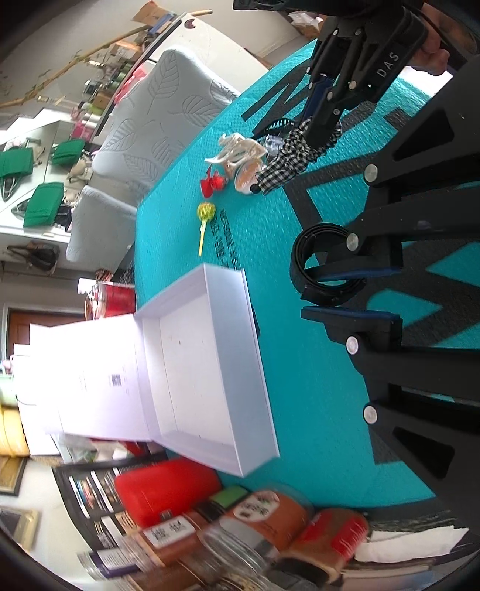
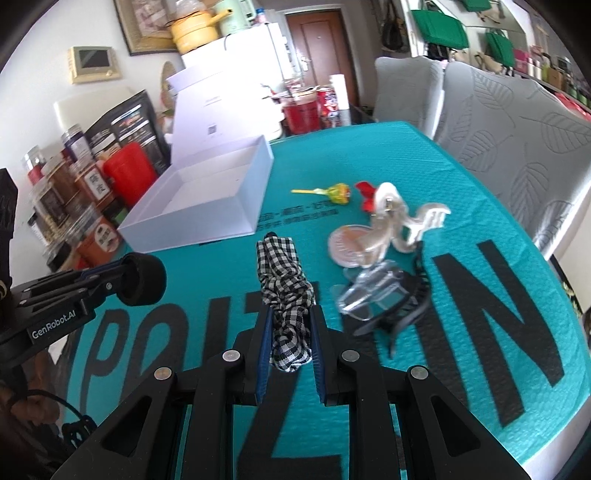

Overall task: Organize rigid objects
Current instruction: 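Carry hair tie in left tool and scrunchie in right tool into white box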

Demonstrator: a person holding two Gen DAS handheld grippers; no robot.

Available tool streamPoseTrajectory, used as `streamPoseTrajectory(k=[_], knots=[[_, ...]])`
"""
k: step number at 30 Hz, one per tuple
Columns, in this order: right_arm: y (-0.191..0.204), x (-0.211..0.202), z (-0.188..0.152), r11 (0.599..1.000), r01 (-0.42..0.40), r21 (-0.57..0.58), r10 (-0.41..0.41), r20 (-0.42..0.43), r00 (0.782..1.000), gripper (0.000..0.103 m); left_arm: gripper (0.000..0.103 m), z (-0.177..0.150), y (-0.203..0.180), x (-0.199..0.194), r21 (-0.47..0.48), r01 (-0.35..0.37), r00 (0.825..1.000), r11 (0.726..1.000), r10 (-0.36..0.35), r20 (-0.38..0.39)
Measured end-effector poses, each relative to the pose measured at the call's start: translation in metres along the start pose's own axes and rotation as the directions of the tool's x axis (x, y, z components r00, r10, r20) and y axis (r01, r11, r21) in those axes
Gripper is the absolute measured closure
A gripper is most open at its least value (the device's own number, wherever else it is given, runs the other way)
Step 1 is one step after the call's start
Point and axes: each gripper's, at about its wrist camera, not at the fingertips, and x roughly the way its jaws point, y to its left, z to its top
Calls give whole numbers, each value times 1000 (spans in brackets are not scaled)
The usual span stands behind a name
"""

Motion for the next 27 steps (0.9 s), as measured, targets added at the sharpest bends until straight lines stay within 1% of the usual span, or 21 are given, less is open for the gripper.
streamPoseTrajectory(k=[8,15,21,27], knots=[[34,11,-3,996,-72,-57,71,-30,997,83,89,-7,27,-15,-54,-36,999,998,38,24],[61,20,2,989,-107,-106,103,-47,994,83,89,-6,50,-20,-89,-48,998,995,51,36],[79,26,12,983,-128,-133,122,-53,991,83,89,7,66,-22,-98,-48,997,994,54,61],[92,27,37,977,-127,-173,125,-25,992,83,89,27,78,-22,-101,-45,994,994,55,97]])
